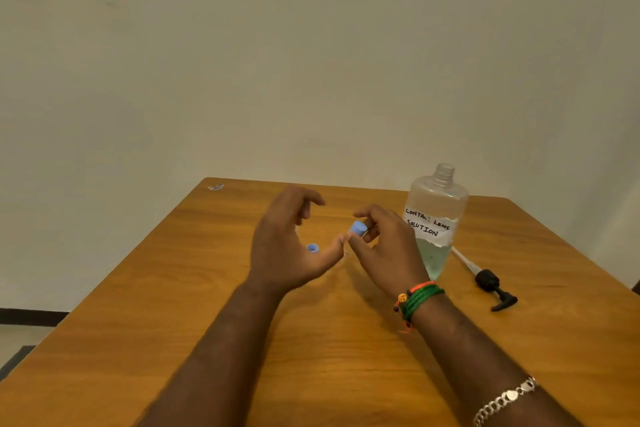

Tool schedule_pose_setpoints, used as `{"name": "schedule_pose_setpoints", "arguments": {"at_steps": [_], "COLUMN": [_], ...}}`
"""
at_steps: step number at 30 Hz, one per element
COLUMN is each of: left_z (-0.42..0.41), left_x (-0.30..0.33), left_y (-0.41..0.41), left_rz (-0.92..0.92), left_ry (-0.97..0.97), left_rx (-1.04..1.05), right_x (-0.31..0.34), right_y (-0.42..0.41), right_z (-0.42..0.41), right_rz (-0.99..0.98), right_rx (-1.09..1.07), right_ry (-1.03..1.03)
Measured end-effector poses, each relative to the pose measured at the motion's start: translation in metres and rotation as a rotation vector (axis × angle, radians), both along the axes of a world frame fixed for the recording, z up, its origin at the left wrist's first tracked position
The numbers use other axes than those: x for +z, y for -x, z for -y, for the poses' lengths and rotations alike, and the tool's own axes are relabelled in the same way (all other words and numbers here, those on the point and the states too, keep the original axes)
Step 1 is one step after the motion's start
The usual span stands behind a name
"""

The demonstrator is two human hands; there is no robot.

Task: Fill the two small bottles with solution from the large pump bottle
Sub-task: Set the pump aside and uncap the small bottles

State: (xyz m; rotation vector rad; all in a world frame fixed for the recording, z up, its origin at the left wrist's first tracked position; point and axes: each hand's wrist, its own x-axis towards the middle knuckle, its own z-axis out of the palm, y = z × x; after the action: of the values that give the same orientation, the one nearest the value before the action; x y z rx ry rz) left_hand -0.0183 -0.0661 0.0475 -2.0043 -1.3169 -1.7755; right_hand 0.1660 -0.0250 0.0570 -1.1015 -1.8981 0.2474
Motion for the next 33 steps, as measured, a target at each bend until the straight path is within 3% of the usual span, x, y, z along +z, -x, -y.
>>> {"name": "schedule_pose_setpoints", "arguments": {"at_steps": [4,9,17,21,25,33], "left_z": [-0.001,-0.008,-0.011,-0.011,-0.010,-0.012], "left_x": [-0.015,-0.019,-0.022,-0.020,-0.020,-0.021], "left_y": [-0.024,-0.027,-0.026,-0.025,-0.022,-0.021], "left_rz": [-0.098,-0.094,-0.062,-0.045,-0.055,-0.078], "left_ry": [0.262,0.372,0.504,0.508,0.515,0.523], "left_rx": [-0.045,-0.003,-0.003,0.007,0.023,0.036], "right_x": [-0.003,-0.007,-0.008,-0.009,-0.010,-0.010], "right_y": [-0.008,-0.017,-0.029,-0.026,-0.024,-0.024], "right_z": [0.001,0.001,-0.006,-0.005,-0.005,-0.005], "right_rz": [-0.125,-0.358,-0.292,-0.349,-0.275,-0.271], "right_rx": [0.009,0.099,0.274,0.265,0.242,0.239], "right_ry": [0.084,0.205,0.277,0.394,0.297,0.324]}}
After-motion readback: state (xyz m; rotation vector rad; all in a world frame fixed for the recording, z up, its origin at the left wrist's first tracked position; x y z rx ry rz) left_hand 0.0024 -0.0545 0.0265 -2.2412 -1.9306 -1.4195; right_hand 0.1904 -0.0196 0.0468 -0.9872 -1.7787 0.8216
